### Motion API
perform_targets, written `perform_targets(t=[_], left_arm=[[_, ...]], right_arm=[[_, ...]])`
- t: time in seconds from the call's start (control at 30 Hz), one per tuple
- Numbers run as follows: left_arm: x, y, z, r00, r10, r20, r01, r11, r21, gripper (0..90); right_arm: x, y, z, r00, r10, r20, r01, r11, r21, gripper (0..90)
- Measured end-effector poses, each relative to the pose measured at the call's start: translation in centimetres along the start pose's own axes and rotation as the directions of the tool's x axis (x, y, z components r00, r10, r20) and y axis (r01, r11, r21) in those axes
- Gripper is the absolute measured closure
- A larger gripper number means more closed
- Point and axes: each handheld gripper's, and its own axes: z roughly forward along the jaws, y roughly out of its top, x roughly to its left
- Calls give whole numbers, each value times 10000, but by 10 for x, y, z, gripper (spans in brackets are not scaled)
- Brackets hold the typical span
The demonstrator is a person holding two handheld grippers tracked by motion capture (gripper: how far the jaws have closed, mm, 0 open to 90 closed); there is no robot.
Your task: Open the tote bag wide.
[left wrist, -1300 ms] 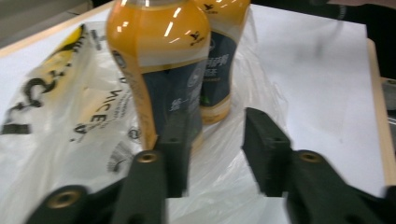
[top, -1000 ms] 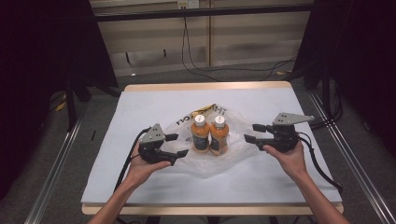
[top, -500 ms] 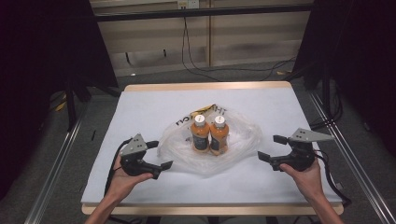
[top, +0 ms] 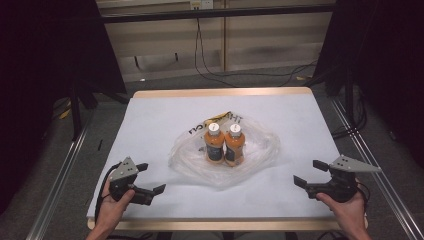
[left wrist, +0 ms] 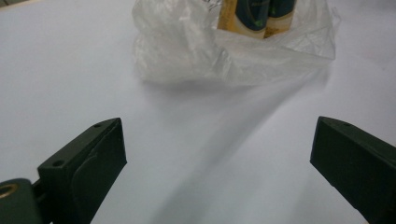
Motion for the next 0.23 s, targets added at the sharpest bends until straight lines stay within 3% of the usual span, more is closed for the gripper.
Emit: perform_targets(t=[0.13, 0.23], left_arm=[[-3, -11, -1, 9990, -380, -242, 374, 9990, -249, 34], [-4, -19, -2, 9997, -235, -2, 235, 9997, 7, 34]], right_arm=[[-1, -6, -8, 9998, 124, 158, -121, 9997, -191, 55], [0, -11, -11, 9990, 39, 443, -31, 9998, -177, 53]])
